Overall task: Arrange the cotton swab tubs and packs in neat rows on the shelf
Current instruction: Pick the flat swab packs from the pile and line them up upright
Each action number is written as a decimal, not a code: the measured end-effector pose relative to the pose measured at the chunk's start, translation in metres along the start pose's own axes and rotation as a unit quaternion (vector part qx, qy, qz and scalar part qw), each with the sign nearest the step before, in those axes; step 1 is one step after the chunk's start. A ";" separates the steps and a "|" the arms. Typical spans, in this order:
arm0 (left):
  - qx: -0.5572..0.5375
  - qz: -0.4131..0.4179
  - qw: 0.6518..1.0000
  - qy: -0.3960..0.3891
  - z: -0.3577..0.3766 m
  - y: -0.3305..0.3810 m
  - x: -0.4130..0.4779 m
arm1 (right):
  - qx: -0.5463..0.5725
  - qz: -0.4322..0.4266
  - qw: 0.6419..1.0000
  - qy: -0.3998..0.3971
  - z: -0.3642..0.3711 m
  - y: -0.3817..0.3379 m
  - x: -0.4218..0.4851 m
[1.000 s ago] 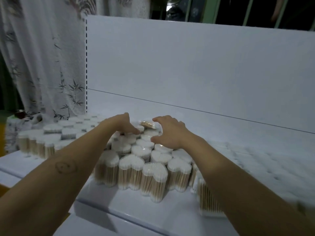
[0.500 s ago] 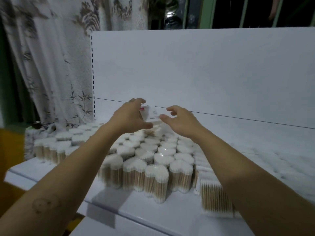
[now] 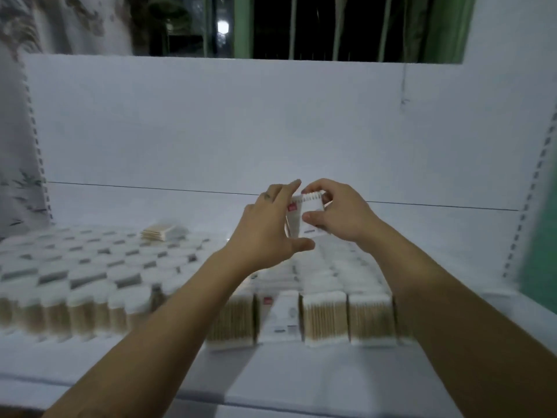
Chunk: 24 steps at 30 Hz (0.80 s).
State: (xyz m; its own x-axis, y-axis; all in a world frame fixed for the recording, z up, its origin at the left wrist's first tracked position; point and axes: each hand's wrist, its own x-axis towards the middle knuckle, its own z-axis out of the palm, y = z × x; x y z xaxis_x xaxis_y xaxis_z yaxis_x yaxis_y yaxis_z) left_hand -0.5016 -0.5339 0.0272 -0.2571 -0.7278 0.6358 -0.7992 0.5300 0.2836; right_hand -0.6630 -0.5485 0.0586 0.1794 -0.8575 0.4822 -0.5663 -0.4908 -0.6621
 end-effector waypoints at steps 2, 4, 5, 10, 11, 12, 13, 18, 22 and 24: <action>-0.002 0.022 1.000 0.007 0.027 0.038 0.008 | -0.024 0.005 0.999 0.040 -0.036 0.024 -0.019; 0.008 0.032 0.999 0.017 0.055 0.077 0.013 | -0.055 0.014 0.995 0.085 -0.073 0.049 -0.038; 0.015 0.033 0.999 0.016 0.069 0.096 0.014 | -0.066 0.023 0.992 0.107 -0.091 0.062 -0.049; 0.068 0.038 0.996 -0.051 0.136 0.174 0.003 | -0.018 0.086 0.969 0.233 -0.168 0.133 -0.106; 0.085 0.048 0.993 -0.065 0.147 0.186 -0.001 | -0.005 0.101 0.961 0.259 -0.179 0.147 -0.117; 0.100 0.057 0.990 -0.076 0.159 0.196 -0.004 | 0.003 0.112 0.953 0.280 -0.189 0.159 -0.127; 0.111 0.066 0.988 -0.085 0.170 0.205 -0.008 | 0.007 0.119 0.948 0.296 -0.197 0.170 -0.137; 0.145 0.090 0.981 -0.096 0.209 0.232 -0.020 | 0.013 0.115 0.945 0.306 -0.208 0.213 -0.178; 0.170 0.089 0.979 -0.063 0.225 0.231 -0.023 | -0.022 0.132 0.961 0.243 -0.198 0.231 -0.181; 0.181 0.095 0.978 -0.041 0.233 0.231 -0.027 | -0.041 0.134 0.966 0.216 -0.189 0.236 -0.180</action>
State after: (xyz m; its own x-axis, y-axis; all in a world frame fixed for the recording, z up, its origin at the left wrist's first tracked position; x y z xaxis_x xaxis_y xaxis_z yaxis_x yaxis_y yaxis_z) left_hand -0.8056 -0.4929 -0.0921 -0.4506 -0.6708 0.5891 -0.8687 0.4814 -0.1164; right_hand -0.9811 -0.4810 -0.0765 -0.3247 -0.7995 0.5053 -0.6116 -0.2300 -0.7570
